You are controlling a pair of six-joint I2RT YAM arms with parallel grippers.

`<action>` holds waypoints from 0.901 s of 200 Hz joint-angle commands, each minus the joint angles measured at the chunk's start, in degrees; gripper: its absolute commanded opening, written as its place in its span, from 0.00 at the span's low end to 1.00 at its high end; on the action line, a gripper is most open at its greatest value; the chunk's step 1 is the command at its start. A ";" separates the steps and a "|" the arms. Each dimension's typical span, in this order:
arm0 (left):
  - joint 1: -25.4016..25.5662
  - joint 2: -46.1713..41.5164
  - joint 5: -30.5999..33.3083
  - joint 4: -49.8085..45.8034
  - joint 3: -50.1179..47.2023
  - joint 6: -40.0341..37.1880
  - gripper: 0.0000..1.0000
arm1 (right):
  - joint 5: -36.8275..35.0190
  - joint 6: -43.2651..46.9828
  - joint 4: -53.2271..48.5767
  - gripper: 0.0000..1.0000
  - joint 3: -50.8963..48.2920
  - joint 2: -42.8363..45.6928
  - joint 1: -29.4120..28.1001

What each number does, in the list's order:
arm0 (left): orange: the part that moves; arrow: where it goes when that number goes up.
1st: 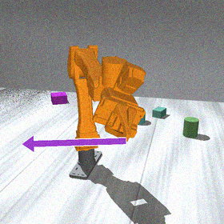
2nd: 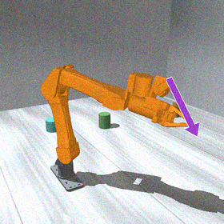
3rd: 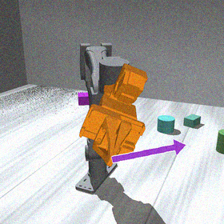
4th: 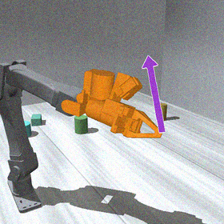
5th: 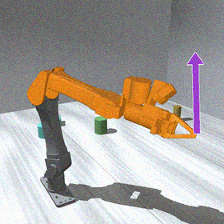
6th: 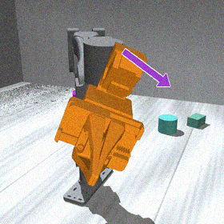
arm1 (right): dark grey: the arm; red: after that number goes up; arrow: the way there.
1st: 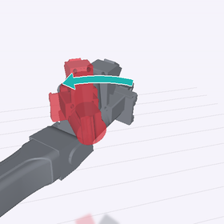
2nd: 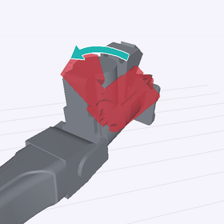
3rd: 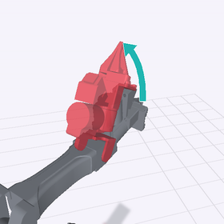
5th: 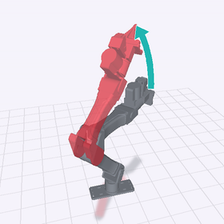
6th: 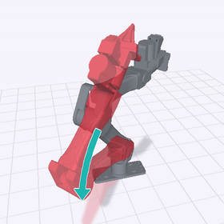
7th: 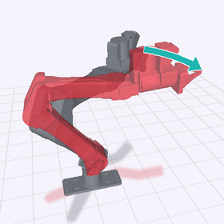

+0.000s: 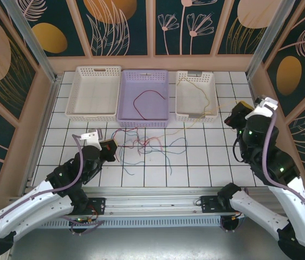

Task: Untangle the cables
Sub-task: Untie the cable from multiple cables, then place the cable in the container.

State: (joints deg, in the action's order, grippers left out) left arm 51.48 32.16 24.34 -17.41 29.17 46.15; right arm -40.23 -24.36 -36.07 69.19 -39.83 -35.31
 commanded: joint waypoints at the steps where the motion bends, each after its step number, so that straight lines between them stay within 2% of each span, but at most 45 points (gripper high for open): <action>1: -0.17 0.25 2.54 -2.81 1.39 1.06 0.00 | -2.05 1.21 -2.61 0.00 3.94 -0.91 0.37; 55: -0.19 1.78 2.41 -2.87 1.16 1.41 0.00 | 0.40 4.84 -2.92 0.00 14.85 -5.94 0.35; 88: -0.16 2.75 1.02 -0.40 0.19 1.82 0.00 | 4.07 7.15 -3.19 0.00 20.69 -12.21 0.33; 121: -0.17 4.90 -1.46 3.36 -0.10 1.49 0.00 | 2.50 10.84 1.08 0.00 25.38 -17.00 0.40; 180: -0.21 6.80 -3.90 8.33 -0.25 -0.30 0.00 | 1.71 18.05 3.03 0.00 42.33 -31.14 2.18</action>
State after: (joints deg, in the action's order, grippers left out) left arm 51.48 38.89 21.87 -13.13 29.15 46.94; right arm -37.50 -11.18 -35.83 105.03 -67.05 -34.46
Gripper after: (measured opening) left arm 0.060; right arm 0.042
